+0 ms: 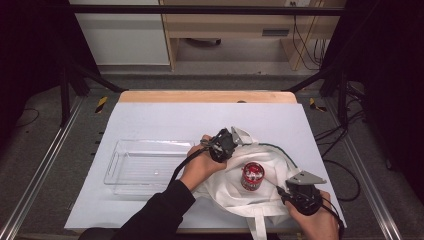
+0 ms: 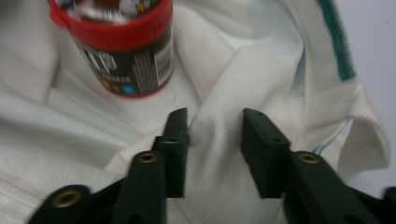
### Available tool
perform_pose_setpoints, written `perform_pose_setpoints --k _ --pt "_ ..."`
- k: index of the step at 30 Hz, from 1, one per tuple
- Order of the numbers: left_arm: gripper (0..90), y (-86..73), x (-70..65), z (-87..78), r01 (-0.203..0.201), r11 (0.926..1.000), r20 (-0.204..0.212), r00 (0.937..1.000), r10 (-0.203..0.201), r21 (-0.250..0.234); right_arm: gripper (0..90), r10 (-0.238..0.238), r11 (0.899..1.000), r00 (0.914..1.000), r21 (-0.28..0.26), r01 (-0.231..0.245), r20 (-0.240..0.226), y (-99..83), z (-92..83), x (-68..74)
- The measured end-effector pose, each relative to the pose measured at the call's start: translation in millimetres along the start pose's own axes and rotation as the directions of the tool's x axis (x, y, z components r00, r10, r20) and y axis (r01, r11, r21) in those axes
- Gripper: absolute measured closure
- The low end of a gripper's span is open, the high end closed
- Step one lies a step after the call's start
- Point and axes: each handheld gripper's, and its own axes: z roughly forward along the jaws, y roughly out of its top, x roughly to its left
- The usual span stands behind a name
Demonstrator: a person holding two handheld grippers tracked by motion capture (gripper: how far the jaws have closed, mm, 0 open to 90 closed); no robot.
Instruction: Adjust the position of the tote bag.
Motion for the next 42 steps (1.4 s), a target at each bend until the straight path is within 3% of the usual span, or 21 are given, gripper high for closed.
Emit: perform_pose_setpoints --k 2,4,14,18,19,22,25,27,29,32,34,38,41,42 --pt "88.7 -0.6 2.1 0.9 0.005 1.0 -0.01 0.9999 -0.005 -0.001 84.8 -0.002 1.0 1.0 0.008 0.002 0.005 -2.9 -0.4 -0.5" --pt "88.7 -0.9 3.8 2.3 0.006 1.0 -0.011 0.9999 -0.006 0.005 89.4 -0.001 1.0 1.0 0.006 0.001 0.005 -5.3 -1.9 -3.4" --pt "88.7 -6.7 10.3 8.0 0.018 0.9985 -0.025 0.9995 -0.017 0.051 90.0 0.015 1.0 0.9998 0.025 -0.015 -0.015 -17.5 -7.1 -7.7" --pt "88.3 -7.0 7.9 5.9 0.032 0.999 -0.021 0.9993 -0.032 0.03 89.8 0.004 1.0 0.9996 0.001 -0.004 -0.028 -18.8 -5.4 -9.2" --pt "87.5 -7.0 6.9 2.2 0.043 0.9991 -0.019 0.9989 -0.043 -0.003 88.6 0.008 1.0 0.9994 -0.004 -0.008 -0.035 -18.8 -5.9 -9.2" --pt "75.0 -7.8 4.1 -11.6 0.053 0.9965 -0.037 0.9978 -0.055 -0.065 75.3 0.002 0.998 0.9997 -0.069 -0.003 -0.024 -14.7 -11.8 -7.5" --pt "72.7 -11.7 -0.4 -36.8 0.041 0.9913 -0.017 0.9989 -0.043 -0.125 62.3 -0.02 0.993 0.9995 -0.114 0.018 -0.025 -7.6 -20.2 -6.2" --pt "72.2 -14.6 -5.4 -51.1 0.032 0.9864 0.01 0.9995 -0.03 -0.162 58.3 -0.039 0.993 0.9991 -0.109 0.036 -0.019 -1.1 -22.0 -5.9" --pt "70.4 -18.1 -12.1 -65.1 0.029 0.9802 0.036 0.9991 -0.023 -0.196 47.7 -0.055 0.992 0.998 -0.112 0.051 -0.032 6.9 -22.9 -5.6" --pt "64.7 -27.4 -26.2 -82.2 -0.016 0.9741 0.062 0.9976 0.031 -0.226 33.1 -0.058 0.992 0.9972 -0.111 0.052 -0.047 23.7 -22.3 -7.2" --pt "58.2 -35.9 -35.1 -88.4 -0.022 0.9734 0.097 0.9943 0.046 -0.228 24.6 -0.071 0.99 0.9951 -0.127 0.062 -0.068 38.0 -21.8 -8.0" --pt "51.2 -53.8 -54.2 -92.0 -0.049 0.9679 0.14 0.9864 0.085 -0.246 17.5 -0.1 0.987 0.9915 -0.134 0.088 -0.084 62.2 -17.0 -6.1" --pt "47.2 -58.3 -69.0 -81.4 -0.058 0.9665 0.219 0.9688 0.115 -0.25 13.4 -0.117 0.987 0.9841 -0.122 0.1 -0.134 78.8 -7.4 -2.0" --pt "44.3 -58.9 -71.8 -78.7 -0.066 0.9661 0.224 0.9666 0.124 -0.25 12.6 -0.143 0.984 0.9796 -0.126 0.126 -0.141 84.5 -3.4 -0.7"
